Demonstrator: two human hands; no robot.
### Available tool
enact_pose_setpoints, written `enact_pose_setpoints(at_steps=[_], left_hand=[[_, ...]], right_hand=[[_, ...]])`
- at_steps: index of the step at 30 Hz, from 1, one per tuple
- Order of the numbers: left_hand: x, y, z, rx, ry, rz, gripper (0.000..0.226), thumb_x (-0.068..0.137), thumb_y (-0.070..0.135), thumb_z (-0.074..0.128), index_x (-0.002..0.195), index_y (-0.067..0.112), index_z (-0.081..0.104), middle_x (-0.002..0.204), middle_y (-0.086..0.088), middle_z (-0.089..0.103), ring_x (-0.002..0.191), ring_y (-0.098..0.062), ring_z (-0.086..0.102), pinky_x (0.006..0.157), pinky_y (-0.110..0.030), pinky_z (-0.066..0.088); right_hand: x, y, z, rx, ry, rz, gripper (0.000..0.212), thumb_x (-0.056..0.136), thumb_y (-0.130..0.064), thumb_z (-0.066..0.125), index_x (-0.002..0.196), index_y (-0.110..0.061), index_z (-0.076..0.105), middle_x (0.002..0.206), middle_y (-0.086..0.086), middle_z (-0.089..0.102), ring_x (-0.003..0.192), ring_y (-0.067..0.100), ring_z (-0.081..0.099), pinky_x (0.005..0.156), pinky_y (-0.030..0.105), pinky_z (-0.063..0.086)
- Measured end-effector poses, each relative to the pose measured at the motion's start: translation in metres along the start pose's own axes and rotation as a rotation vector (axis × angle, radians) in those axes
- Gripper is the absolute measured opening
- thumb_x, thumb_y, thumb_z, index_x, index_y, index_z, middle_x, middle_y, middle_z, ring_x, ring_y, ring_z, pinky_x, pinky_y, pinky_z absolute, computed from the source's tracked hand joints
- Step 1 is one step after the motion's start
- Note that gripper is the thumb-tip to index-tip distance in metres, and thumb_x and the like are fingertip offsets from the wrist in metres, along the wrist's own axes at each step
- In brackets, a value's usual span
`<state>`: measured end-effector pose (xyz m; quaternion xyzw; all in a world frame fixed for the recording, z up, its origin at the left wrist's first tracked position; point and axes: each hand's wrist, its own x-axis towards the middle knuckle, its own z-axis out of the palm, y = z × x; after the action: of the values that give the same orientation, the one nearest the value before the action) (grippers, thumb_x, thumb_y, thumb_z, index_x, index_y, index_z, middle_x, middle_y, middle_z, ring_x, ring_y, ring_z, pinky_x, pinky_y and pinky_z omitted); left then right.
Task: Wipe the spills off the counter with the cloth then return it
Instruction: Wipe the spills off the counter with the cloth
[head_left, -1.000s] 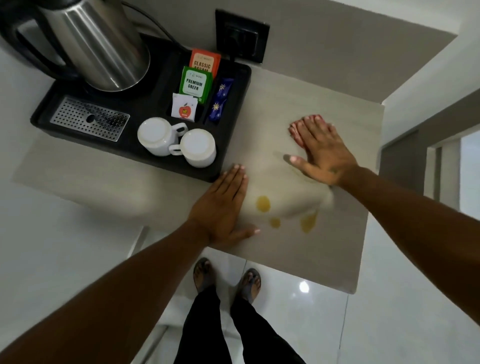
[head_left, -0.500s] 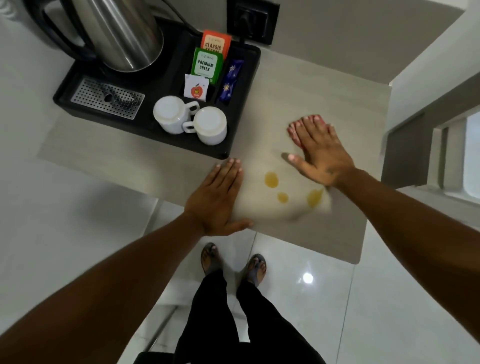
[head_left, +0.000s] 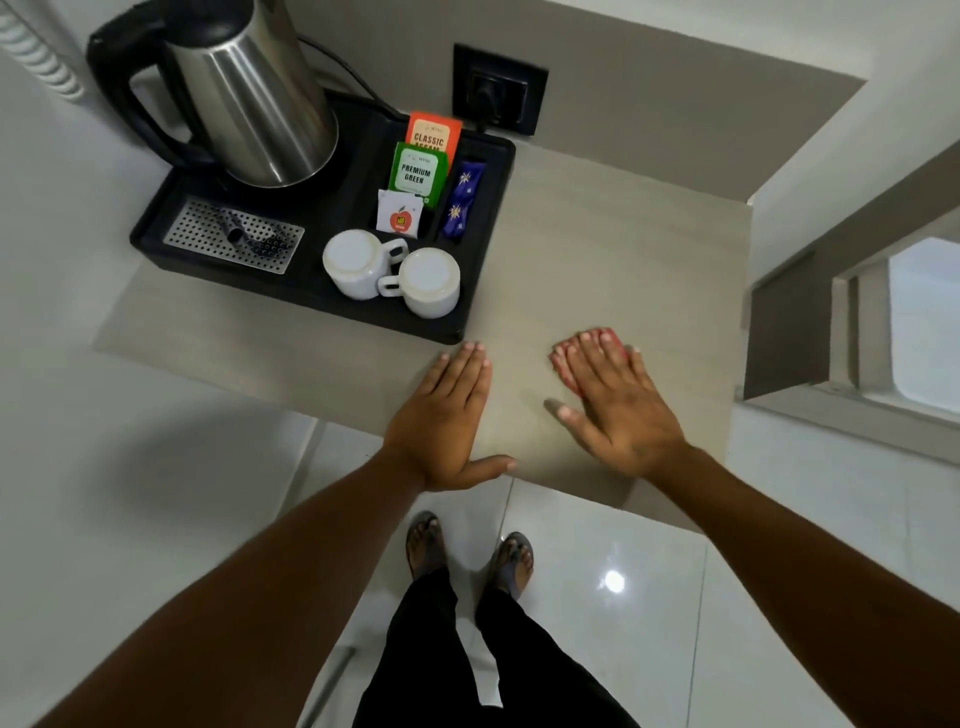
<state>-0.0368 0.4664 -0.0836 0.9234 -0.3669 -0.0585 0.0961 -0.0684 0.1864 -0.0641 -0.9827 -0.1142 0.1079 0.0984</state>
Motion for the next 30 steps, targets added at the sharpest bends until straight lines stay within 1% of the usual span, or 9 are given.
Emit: enact_pose_setpoints(at_steps=[3, 6, 10, 14, 17, 19, 23, 26, 30], left_hand=[[0.000, 0.000, 0.000, -0.001, -0.011, -0.006, 0.120, 0.086, 0.086, 0.039, 0.158, -0.007, 0.018, 0.169, -0.028, 0.016, 0.160, -0.037, 0.006, 0.127, -0.056, 0.014], [-0.002, 0.001, -0.001, 0.018, -0.033, 0.002, 0.118, 0.087, 0.086, 0.036, 0.158, -0.008, 0.019, 0.169, -0.029, 0.015, 0.160, -0.037, 0.005, 0.128, -0.057, 0.012], [0.000, 0.000, 0.000, 0.044, -0.073, 0.021, 0.118, 0.088, 0.086, 0.020, 0.158, -0.009, 0.015, 0.169, -0.030, 0.010, 0.159, -0.039, 0.001, 0.128, -0.057, 0.012], [0.001, -0.002, 0.000, 0.077, -0.087, 0.023, 0.125, 0.083, 0.090, 0.027, 0.158, -0.010, 0.015, 0.169, -0.030, 0.011, 0.159, -0.039, 0.003, 0.128, -0.057, 0.010], [0.001, 0.000, -0.003, 0.093, -0.115, 0.008, 0.128, 0.081, 0.093, 0.024, 0.158, -0.009, 0.009, 0.170, -0.029, 0.007, 0.159, -0.039, -0.001, 0.128, -0.057, 0.009], [0.001, 0.000, -0.004, 0.090, -0.140, 0.007, 0.133, 0.078, 0.097, 0.022, 0.159, -0.008, 0.005, 0.170, -0.028, 0.003, 0.159, -0.038, -0.004, 0.129, -0.056, 0.008], [0.002, -0.004, -0.004, 0.078, -0.141, 0.052, 0.142, 0.072, 0.102, 0.024, 0.158, -0.009, 0.005, 0.169, -0.030, 0.002, 0.159, -0.039, -0.003, 0.129, -0.056, 0.008], [0.002, -0.006, -0.003, 0.076, -0.139, 0.080, 0.141, 0.073, 0.102, 0.018, 0.158, -0.009, 0.007, 0.169, -0.031, 0.003, 0.159, -0.039, -0.003, 0.129, -0.056, 0.008], [0.003, -0.006, -0.005, 0.074, -0.146, 0.077, 0.139, 0.075, 0.100, 0.020, 0.158, -0.010, 0.006, 0.169, -0.030, 0.002, 0.159, -0.039, -0.004, 0.130, -0.054, 0.005]], right_hand=[[0.040, -0.022, -0.006, 0.050, 0.001, 0.173, 0.078, 0.099, -0.072, 0.011, 0.159, -0.027, -0.009, 0.167, 0.005, -0.014, 0.150, 0.023, -0.026, 0.120, 0.046, -0.016], [0.042, -0.063, 0.004, 0.061, 0.006, 0.182, 0.076, 0.100, -0.070, 0.011, 0.159, -0.027, -0.011, 0.167, 0.007, -0.017, 0.150, 0.026, -0.027, 0.121, 0.050, -0.013], [-0.034, -0.098, 0.026, 0.083, 0.002, 0.163, 0.078, 0.102, -0.066, 0.018, 0.160, -0.020, -0.007, 0.168, 0.012, -0.010, 0.152, 0.029, -0.018, 0.122, 0.055, -0.004], [-0.075, -0.055, 0.016, 0.115, -0.014, 0.350, 0.078, 0.097, -0.072, 0.005, 0.157, -0.028, -0.017, 0.167, 0.008, -0.014, 0.152, 0.027, -0.021, 0.123, 0.055, -0.001], [-0.047, -0.017, -0.002, 0.167, 0.029, 0.559, 0.084, 0.093, -0.074, -0.001, 0.158, -0.023, -0.015, 0.166, 0.009, -0.019, 0.150, 0.028, -0.025, 0.122, 0.055, -0.005], [-0.014, -0.017, -0.010, 0.211, 0.043, 0.635, 0.087, 0.092, -0.074, -0.003, 0.159, -0.019, -0.013, 0.166, 0.011, -0.020, 0.149, 0.029, -0.027, 0.121, 0.054, -0.010], [0.023, -0.076, 0.002, 0.229, 0.057, 0.531, 0.086, 0.092, -0.074, -0.003, 0.159, -0.021, -0.008, 0.166, 0.010, -0.016, 0.149, 0.029, -0.026, 0.121, 0.052, -0.012], [-0.011, -0.117, 0.024, 0.206, 0.060, 0.456, 0.079, 0.099, -0.071, 0.007, 0.160, -0.022, -0.009, 0.167, 0.008, -0.015, 0.150, 0.027, -0.026, 0.121, 0.053, -0.010], [-0.059, -0.078, 0.024, 0.199, 0.065, 0.564, 0.083, 0.096, -0.074, 0.000, 0.159, -0.022, -0.012, 0.167, 0.008, -0.017, 0.151, 0.026, -0.024, 0.122, 0.054, -0.007]])
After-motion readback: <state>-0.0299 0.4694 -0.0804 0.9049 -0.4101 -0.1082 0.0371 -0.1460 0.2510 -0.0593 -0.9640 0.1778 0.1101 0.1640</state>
